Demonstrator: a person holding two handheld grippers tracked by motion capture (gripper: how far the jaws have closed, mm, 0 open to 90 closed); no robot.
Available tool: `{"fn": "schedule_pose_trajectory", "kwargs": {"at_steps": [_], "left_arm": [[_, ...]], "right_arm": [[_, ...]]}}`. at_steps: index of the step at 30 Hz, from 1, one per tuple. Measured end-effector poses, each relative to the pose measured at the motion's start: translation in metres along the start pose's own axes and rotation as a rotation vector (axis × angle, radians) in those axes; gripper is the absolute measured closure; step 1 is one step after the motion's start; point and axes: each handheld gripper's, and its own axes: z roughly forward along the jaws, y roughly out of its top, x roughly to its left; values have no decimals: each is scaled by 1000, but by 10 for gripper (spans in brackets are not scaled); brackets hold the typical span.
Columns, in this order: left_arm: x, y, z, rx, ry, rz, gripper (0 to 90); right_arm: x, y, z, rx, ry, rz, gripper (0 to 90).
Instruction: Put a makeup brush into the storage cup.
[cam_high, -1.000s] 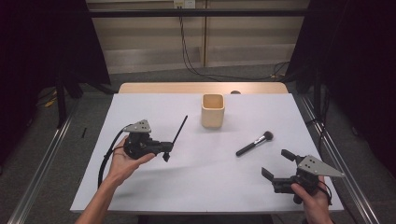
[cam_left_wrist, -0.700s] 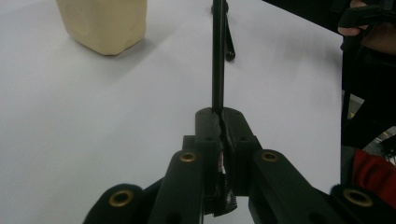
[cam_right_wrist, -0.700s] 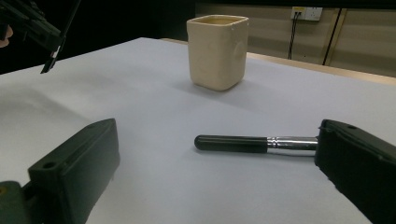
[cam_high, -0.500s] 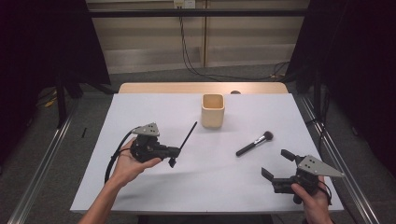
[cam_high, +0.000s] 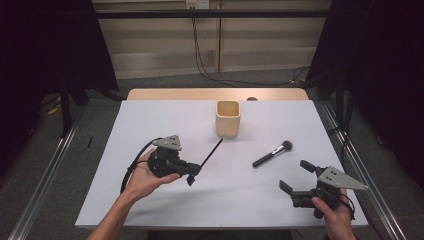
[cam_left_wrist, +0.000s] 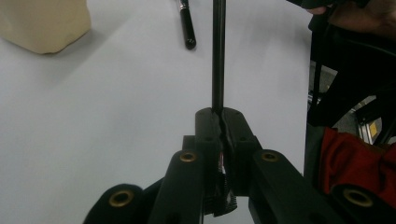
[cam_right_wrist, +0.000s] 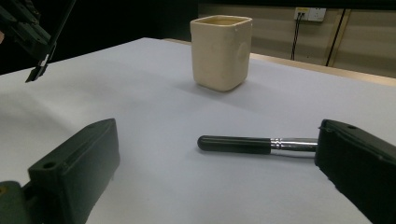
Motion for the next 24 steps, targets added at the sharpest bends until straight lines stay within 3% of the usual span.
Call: {"fn": "schedule_pose_trajectory", "kwargs": {"at_steps": [7, 12, 16, 24], "left_arm": [[-6, 7, 4, 37, -19, 25, 861], [-13, 13, 11, 112, -29, 57, 861], [-16, 18, 15, 151, -49, 80, 861], [-19, 25, 20, 220, -49, 107, 861]], "right_arm": [[1, 0, 1, 1, 17, -3, 0], [2, 0, 2, 3, 27, -8, 0], [3, 0, 3, 9, 33, -3, 0], [3, 0, 4, 10, 46, -11, 0]]}}
